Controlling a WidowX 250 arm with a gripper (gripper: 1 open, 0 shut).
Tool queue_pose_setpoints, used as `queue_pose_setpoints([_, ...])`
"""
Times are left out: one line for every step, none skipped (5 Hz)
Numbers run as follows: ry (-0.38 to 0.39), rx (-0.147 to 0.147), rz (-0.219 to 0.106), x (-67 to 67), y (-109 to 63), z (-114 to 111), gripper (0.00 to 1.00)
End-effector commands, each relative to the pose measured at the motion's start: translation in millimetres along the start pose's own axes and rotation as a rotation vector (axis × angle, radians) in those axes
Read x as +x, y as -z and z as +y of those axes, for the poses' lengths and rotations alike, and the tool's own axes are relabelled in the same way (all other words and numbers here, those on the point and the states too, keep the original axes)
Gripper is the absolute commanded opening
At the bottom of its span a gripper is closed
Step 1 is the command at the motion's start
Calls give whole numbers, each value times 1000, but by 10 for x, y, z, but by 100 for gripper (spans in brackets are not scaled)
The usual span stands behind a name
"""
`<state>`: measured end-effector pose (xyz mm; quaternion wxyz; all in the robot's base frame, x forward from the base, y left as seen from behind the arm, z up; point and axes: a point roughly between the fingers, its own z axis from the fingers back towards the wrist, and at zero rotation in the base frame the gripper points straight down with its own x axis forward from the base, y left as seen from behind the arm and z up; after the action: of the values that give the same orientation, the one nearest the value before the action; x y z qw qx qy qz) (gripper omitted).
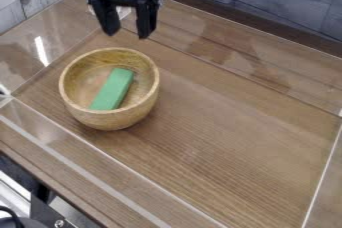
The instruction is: Put green object into wooden bowl
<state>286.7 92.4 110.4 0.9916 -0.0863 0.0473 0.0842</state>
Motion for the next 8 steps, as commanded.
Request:
queue_pose_setpoints([-12,27,-88,-4,-279,-16,0])
queue_pose_setpoints([-30,37,-91,-14,-279,-5,100])
queue_pose_setpoints([-58,45,-100,19,-308,-60,100])
queue_pose_setpoints([-76,52,-95,4,-318,-113,100])
queue_pose_setpoints([-43,62,-88,22,-178,-132,100])
queue_pose_setpoints([-12,70,-84,37,-53,-148,100])
queue_pose_setpoints([-51,71,-96,119,14,-201,100])
queue_pose_setpoints([-98,70,-108,210,76,-243,100])
